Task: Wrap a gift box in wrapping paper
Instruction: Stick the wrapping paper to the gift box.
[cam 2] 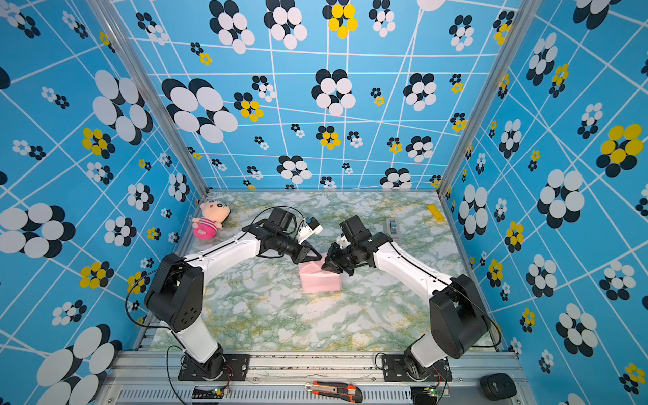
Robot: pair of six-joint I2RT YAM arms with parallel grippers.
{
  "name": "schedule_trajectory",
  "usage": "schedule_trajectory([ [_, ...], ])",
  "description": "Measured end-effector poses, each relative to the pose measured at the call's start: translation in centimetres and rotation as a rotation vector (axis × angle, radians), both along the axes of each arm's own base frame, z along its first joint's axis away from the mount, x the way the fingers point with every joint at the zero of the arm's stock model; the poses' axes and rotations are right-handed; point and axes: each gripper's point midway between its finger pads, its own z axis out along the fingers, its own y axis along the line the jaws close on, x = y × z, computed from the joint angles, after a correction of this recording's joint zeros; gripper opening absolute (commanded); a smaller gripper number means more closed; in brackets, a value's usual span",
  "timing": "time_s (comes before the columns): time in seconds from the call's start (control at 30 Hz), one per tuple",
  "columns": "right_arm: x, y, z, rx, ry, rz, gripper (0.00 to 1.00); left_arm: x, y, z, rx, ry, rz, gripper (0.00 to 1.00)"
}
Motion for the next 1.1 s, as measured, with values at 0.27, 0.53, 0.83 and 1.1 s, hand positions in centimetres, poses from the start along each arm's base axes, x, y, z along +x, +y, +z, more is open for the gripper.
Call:
schedule_trajectory([
  [0.27,-0.5,-0.6,0.2,-0.049,0.015,0.006,0.17,0.2,0.0,-0.1,0.019,-0.044,0.002,0.00],
  [0.53,-0.6,-0.9,0.7,-0.068,0.014,-0.001,0.22,0.3,0.0,-0.1,0.028,-0.069,-0.003,0.00],
  [0.83,0.9,-1.0,5.0,-0.064,-0.097,-0.006,0.08,0.4,0.0,-0.1,0.031,-0.083,-0.001,0.00],
  [1.1,2.3,0.1,4.4,-0.024,-0.141,-0.023,0.01,0.4,0.0,-0.1,0.030,-0.086,0.000,0.00],
])
